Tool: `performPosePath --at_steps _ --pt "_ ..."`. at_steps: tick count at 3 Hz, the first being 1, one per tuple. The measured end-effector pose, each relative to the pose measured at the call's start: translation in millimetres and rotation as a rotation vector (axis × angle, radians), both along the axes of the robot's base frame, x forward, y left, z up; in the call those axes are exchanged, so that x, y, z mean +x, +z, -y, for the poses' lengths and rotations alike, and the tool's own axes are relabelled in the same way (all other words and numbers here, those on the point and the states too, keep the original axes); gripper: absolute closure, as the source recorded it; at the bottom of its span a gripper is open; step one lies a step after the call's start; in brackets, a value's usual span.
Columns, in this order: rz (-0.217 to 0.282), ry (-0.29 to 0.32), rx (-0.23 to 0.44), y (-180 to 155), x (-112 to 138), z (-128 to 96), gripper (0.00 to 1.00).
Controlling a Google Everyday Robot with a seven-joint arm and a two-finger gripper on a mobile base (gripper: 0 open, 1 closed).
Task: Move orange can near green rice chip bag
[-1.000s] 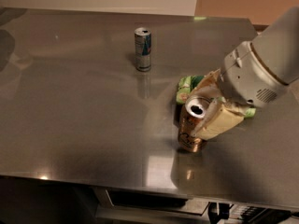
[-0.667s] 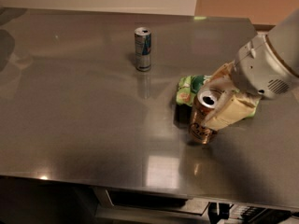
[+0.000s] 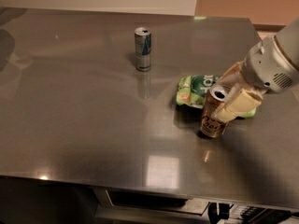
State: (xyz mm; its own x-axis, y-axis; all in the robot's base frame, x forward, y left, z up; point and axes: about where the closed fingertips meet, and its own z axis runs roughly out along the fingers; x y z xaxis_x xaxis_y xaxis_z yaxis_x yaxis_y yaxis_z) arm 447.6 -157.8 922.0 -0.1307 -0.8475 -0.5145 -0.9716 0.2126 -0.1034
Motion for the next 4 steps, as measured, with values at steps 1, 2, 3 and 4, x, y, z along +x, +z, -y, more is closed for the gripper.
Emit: performPosePath --at_steps 1,2,3,4 --pt "-0.016 -0.017 0.012 -9 10 8 0.59" --pt "-0.019 -0.025 0.023 -14 17 13 0.36" --pt "0.004 -0.071 0.018 -17 22 20 0.12" --pt "0.005 -0.066 0.018 -17 22 18 0.0"
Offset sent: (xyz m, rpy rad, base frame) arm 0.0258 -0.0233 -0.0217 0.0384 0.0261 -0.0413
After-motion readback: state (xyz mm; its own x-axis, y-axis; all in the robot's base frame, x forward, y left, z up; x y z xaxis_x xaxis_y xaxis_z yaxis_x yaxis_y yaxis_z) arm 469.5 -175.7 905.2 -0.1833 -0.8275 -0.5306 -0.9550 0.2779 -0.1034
